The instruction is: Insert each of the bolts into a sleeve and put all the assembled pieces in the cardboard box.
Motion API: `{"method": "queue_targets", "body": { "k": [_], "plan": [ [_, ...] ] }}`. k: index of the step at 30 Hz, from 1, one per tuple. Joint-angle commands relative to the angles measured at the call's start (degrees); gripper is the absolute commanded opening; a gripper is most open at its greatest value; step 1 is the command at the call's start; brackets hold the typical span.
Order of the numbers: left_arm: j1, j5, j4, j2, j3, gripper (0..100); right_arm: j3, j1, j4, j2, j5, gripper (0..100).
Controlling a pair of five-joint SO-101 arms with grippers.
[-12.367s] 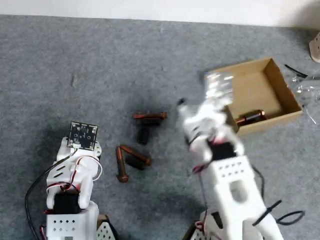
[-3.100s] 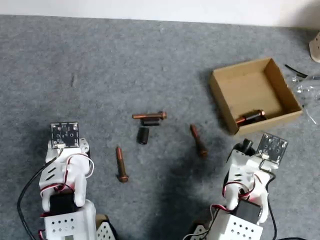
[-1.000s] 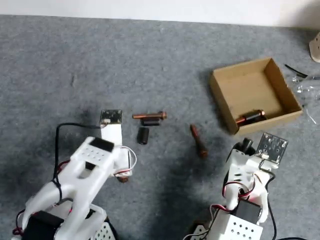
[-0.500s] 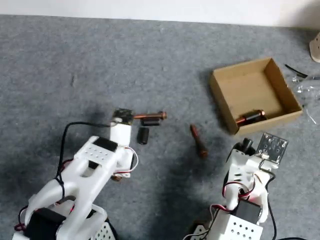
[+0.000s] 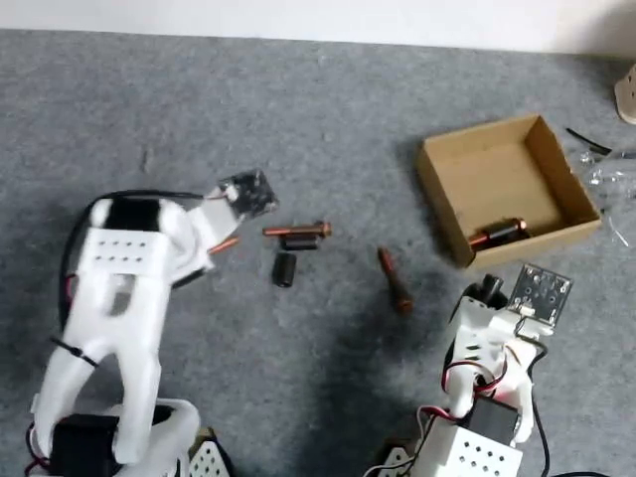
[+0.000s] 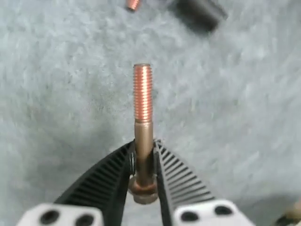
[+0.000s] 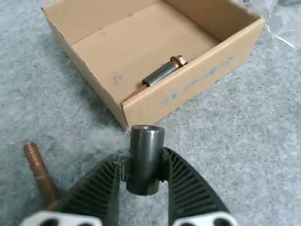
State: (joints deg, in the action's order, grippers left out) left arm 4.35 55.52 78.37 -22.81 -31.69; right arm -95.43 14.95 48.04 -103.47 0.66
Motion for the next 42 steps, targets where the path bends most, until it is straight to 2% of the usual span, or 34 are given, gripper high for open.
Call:
{"method": "queue_targets", "body": {
  "k": [1, 2, 6, 9, 16, 20, 24, 26, 29, 31, 34, 37, 39, 42],
  "plan": [
    [4.8, 22.4, 0.8, 0.0, 3.1, 0, -0.4, -0.7, -2.3, -0.7, -0.1, 0.4],
    [5.2, 24.8, 0.8, 0.0, 3.1, 0, -0.4, -0.7, -2.3, -0.7, -0.1, 0.4],
    [6.5, 26.8, 0.4, 0.0, 2.7, 0, -0.4, -0.7, -2.3, -0.7, -0.1, 0.4],
    [8.4, 30.0, -3.3, 0.4, 1.7, 0, -0.4, -0.7, -2.3, -0.7, -0.1, 0.4],
    [11.7, 26.6, -9.0, 15.5, 6.7, 1, -0.7, -0.8, -2.3, -0.7, 1.8, 0.4],
    [11.6, 26.5, -5.2, 24.7, 12.4, 1, -2.7, -3.0, -4.0, -0.7, 3.1, 0.4],
    [11.8, 26.1, -1.5, 28.0, 17.5, 1, -2.8, -3.1, -4.3, -0.7, 3.1, 0.4],
    [11.9, 23.5, -1.0, 28.4, 18.6, 2, -2.9, -3.2, -4.3, -0.7, 3.1, 0.4],
    [11.5, 16.2, -1.7, 28.3, 18.9, 14, -2.9, -3.3, -4.4, -0.7, 3.1, 0.4],
    [10.9, 8.3, -4.2, 28.2, 19.0, 21, -2.9, -3.3, -4.4, -0.7, 3.1, 0.4],
    [10.7, -4.0, -9.5, 28.1, 20.4, 22, -2.9, -3.3, -4.4, -0.7, 3.1, 0.4],
    [10.6, -14.2, -9.8, 28.2, 22.6, 22, -2.9, -3.3, -4.4, -0.7, 3.1, 0.4],
    [10.9, -26.5, -7.9, 28.2, 24.0, 22, -2.9, -3.3, -4.4, -0.7, 3.1, 0.4],
    [13.2, -54.0, -2.9, 28.2, 25.4, 22, -2.9, -3.3, -4.4, -0.7, 3.1, 0.4]
  ]
}}
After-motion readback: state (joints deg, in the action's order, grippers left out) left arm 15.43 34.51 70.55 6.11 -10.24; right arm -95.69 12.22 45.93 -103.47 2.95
